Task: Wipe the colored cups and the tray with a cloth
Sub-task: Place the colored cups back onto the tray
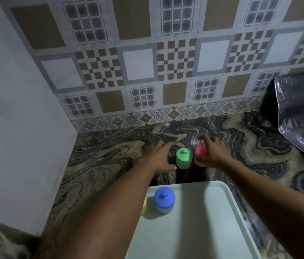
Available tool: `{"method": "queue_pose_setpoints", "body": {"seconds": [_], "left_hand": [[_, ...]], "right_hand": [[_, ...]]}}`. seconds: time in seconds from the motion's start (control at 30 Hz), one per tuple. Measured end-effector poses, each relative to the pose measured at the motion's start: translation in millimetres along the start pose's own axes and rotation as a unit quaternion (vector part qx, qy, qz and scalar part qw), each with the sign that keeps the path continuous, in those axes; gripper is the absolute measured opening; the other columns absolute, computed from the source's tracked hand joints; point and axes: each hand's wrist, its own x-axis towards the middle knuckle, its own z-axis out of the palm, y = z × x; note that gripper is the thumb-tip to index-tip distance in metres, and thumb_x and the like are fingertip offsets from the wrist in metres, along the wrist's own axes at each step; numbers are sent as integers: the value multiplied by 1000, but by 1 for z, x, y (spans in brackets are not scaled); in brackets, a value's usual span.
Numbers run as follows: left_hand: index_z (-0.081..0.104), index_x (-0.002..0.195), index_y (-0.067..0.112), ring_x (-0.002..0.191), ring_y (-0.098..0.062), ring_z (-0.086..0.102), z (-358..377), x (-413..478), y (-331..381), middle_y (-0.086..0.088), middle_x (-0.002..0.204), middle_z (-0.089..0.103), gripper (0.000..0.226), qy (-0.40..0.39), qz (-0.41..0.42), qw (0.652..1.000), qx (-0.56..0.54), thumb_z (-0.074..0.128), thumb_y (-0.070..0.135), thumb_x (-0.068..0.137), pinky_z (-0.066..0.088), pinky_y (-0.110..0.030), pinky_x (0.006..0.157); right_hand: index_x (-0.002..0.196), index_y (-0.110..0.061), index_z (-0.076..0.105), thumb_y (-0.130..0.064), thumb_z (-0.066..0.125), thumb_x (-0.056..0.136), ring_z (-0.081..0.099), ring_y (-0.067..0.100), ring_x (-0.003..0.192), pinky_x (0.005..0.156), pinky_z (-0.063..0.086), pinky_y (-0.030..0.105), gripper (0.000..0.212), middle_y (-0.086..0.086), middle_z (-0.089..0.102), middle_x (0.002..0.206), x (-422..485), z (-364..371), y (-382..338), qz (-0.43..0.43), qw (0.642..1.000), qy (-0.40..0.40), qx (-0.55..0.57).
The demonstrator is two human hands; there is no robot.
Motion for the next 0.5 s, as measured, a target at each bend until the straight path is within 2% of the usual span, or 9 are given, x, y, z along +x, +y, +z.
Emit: {"method": "queue_pose_setpoints", "body": {"seconds": [0.1,0.2,0.33,0.5], "left_hand": [[26,150,40,136,-35,45,11,22,10,-6,153,29,98,-25,17,999,-9,84,45,72,45,-48,106],[27,149,38,138,-34,43,21,45,15,-6,155,29,100,-55,28,998,-20,86,43,68,43,-49,108],[45,136,30,125,-34,54,27,59,24,-7,141,50,77,-37,47,998,9,83,43,71,49,-45,99],[48,128,29,115,-30,58,21,48,31,-4,132,55,70,9,53,998,-16,84,43,69,52,-43,91]], "right_hand": [[145,-41,30,-56,67,62,44,45,128,104,41,56,93,21,45,141,11,3,8,10,999,-49,-3],[148,-38,33,-51,75,71,48,40,129,104,41,48,89,15,48,145,16,5,10,21,996,-79,-20],[143,-35,40,-48,74,73,52,36,127,104,37,53,79,13,55,140,18,9,11,28,998,-56,-3],[137,-34,43,-48,74,69,56,32,121,103,35,53,76,8,61,133,3,-2,12,5,999,-42,10]]}}
